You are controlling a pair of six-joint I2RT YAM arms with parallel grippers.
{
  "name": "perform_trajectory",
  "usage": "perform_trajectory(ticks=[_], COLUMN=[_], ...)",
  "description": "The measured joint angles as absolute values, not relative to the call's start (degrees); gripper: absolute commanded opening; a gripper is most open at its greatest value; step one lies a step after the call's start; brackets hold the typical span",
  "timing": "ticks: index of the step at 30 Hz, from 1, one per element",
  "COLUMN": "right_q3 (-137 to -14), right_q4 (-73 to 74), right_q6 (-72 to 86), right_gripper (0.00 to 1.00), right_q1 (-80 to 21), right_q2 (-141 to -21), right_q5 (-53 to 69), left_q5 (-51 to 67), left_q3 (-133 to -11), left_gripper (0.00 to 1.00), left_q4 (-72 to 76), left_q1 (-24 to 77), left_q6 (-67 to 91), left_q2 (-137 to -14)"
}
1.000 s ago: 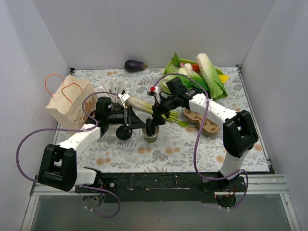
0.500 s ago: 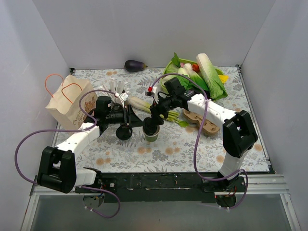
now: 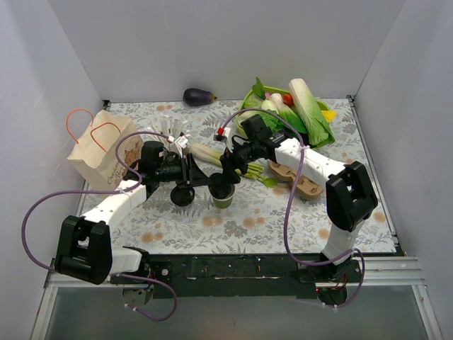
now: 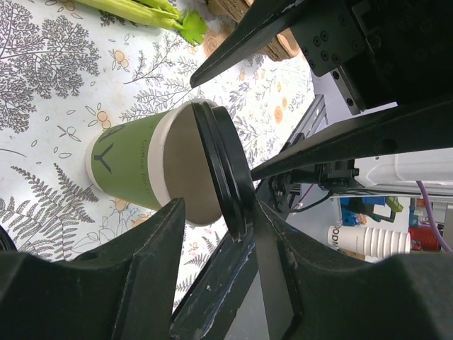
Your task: Pack the takeout coffee
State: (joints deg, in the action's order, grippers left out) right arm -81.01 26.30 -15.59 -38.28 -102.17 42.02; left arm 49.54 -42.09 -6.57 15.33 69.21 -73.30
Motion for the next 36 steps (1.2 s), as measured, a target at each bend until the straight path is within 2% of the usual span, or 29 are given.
perform_trajectory(ticks=[6,36], right_q3=[-81.01,-81.45], right_q4=[26.26,25.54], right_q6=[-15.09,-14.74], right_gripper=[0.74,0.74], right_q1=[-38.28,-38.28], right_q2=[-102.65,-103.50], right_q5=[41.85,40.80], left_q5=[49.06,47.68], left_q3=[-41.71,-36.91], left_gripper=[0.38,0.39], left_q4=[-5.91,-0.80], left_q1=[15.31,15.31], left_q6=[69.56,72.34], left_q2=[-73.38,-74.70])
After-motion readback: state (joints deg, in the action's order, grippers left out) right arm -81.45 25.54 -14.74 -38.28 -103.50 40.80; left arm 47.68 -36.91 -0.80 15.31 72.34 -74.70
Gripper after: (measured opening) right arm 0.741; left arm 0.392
